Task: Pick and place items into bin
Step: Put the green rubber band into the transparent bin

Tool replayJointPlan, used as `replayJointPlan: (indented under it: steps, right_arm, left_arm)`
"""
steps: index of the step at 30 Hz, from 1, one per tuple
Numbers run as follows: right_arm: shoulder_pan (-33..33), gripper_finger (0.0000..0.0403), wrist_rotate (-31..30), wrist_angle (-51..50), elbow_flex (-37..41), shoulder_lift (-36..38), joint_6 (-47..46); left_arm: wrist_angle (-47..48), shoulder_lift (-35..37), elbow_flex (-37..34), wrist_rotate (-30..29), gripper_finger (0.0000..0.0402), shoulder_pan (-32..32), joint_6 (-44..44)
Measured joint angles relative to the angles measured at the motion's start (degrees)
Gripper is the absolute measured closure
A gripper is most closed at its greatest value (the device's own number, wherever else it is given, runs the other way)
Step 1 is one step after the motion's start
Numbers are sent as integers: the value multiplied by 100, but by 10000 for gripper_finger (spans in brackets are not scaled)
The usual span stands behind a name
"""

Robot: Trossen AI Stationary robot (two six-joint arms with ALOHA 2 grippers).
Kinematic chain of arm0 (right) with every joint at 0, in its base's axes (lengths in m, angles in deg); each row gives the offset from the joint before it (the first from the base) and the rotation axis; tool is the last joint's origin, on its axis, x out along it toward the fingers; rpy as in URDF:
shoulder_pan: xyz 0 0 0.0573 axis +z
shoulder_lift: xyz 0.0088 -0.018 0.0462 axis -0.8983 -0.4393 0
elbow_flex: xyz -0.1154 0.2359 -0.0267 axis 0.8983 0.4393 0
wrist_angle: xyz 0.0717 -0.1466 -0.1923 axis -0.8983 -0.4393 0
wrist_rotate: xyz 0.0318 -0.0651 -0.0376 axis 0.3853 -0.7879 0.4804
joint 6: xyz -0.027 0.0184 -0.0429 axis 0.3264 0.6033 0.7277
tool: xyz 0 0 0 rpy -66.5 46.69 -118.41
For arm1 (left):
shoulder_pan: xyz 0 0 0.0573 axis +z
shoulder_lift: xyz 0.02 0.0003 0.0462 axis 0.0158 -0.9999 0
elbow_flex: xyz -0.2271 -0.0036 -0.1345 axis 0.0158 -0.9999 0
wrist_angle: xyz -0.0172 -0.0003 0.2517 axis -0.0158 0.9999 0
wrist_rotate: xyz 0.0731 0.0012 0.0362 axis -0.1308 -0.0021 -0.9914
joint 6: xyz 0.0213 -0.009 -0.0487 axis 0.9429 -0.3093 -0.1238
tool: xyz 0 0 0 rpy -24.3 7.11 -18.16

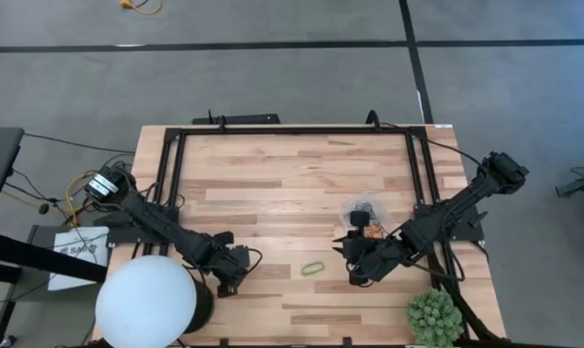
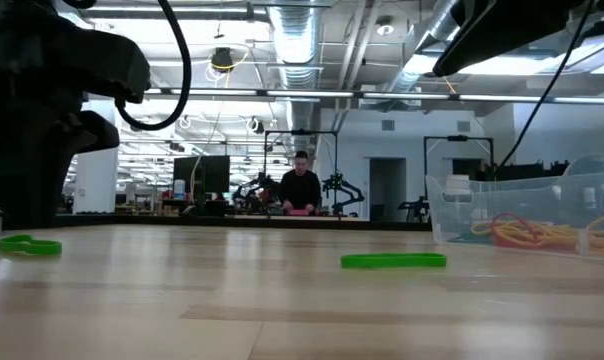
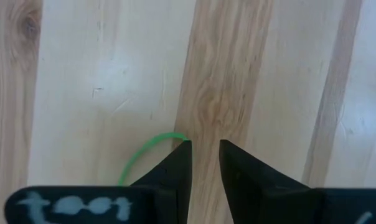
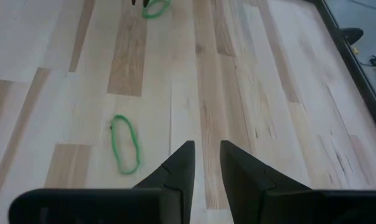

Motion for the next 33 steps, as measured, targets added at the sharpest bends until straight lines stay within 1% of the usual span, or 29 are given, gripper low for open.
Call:
replayJointPlan:
  steps: [12,15,21,25,30,33]
  right_arm:
    - [0,332,108,0,0,0,-4]
    - [0,332,109,2,0,0,-5]
    - [0,332,109,4,0,0,-4]
    - [0,332,109,13,0,0,-4]
    - [0,332,110,15,0,0,-4]
    - [0,332,111,15,0,0,-2]
  left_arm:
    - [13,-4,0,-171,330,2,2]
    - [61,-4,0,-170,320,2,9]
    - [109,-4,0,-158,283,2,241]
    - [93,-6,-8,-181,266,2,308]
    - [-232,-7,-434,-74,258,15,232]
    - [-312,20,-594,-185,258,7,58]
